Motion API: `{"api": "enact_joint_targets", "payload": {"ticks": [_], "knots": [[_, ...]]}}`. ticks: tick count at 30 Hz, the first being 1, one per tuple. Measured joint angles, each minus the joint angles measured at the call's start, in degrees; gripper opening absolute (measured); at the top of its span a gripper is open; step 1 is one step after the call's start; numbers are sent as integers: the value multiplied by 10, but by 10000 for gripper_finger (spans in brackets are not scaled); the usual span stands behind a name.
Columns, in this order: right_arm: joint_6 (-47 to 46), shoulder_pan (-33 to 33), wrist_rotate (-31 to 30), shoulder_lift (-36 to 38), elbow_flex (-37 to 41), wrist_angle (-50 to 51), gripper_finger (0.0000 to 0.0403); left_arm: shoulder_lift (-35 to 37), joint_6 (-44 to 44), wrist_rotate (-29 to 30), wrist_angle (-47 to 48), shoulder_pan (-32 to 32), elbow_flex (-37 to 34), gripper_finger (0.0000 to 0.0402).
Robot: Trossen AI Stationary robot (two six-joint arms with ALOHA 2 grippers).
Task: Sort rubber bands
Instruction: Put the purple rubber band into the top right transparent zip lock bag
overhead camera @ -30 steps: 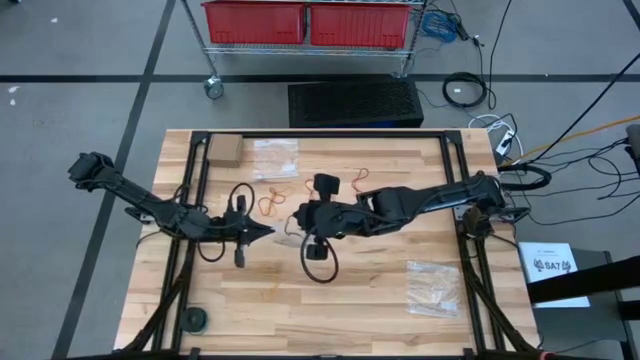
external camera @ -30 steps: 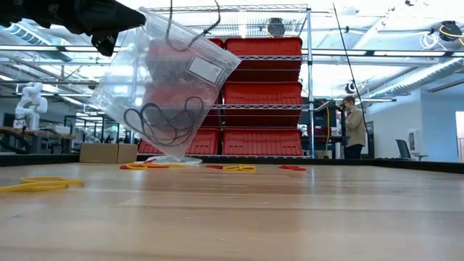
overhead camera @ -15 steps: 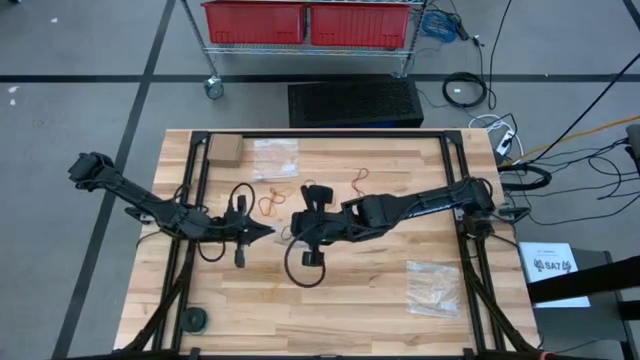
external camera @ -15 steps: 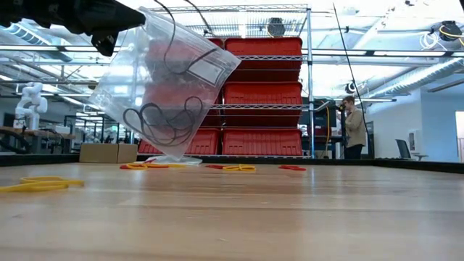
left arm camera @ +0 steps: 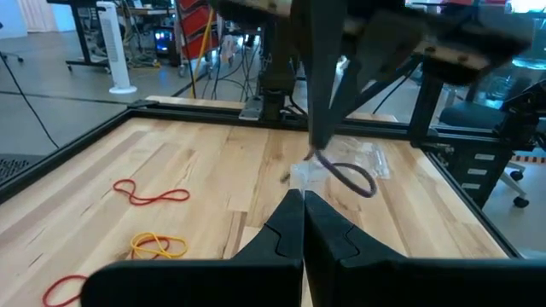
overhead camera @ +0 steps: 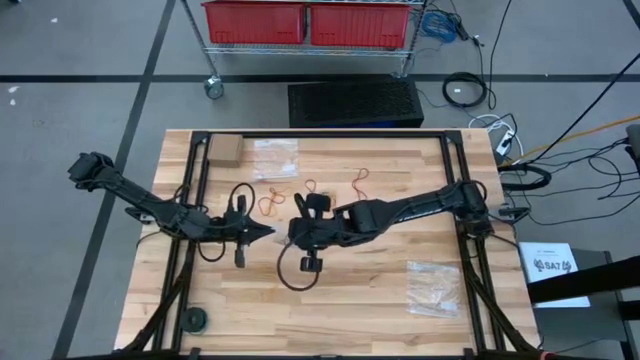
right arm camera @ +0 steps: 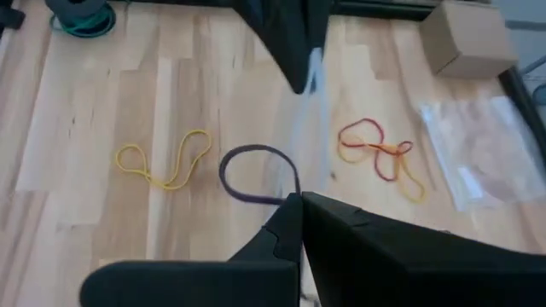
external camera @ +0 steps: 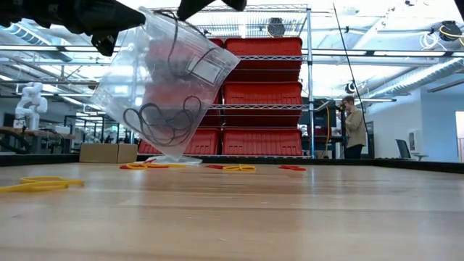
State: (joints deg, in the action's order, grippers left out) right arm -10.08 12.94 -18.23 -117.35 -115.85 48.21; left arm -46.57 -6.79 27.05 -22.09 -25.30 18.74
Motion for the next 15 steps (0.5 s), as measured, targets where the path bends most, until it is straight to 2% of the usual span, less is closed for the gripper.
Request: {"api": "enact_joint_targets", "payload": {"ticks": [4,8,15], "knots": [[-6,-11,9,-18,0,1,0,0,0,0,-1,0,0,0],[-13,-21,48,-27,0,0,0,0,-1,0,1,0,0,0],[-38,-36,83,-30,0,-3,8,0,-1,0,1,0,0,0]]}}
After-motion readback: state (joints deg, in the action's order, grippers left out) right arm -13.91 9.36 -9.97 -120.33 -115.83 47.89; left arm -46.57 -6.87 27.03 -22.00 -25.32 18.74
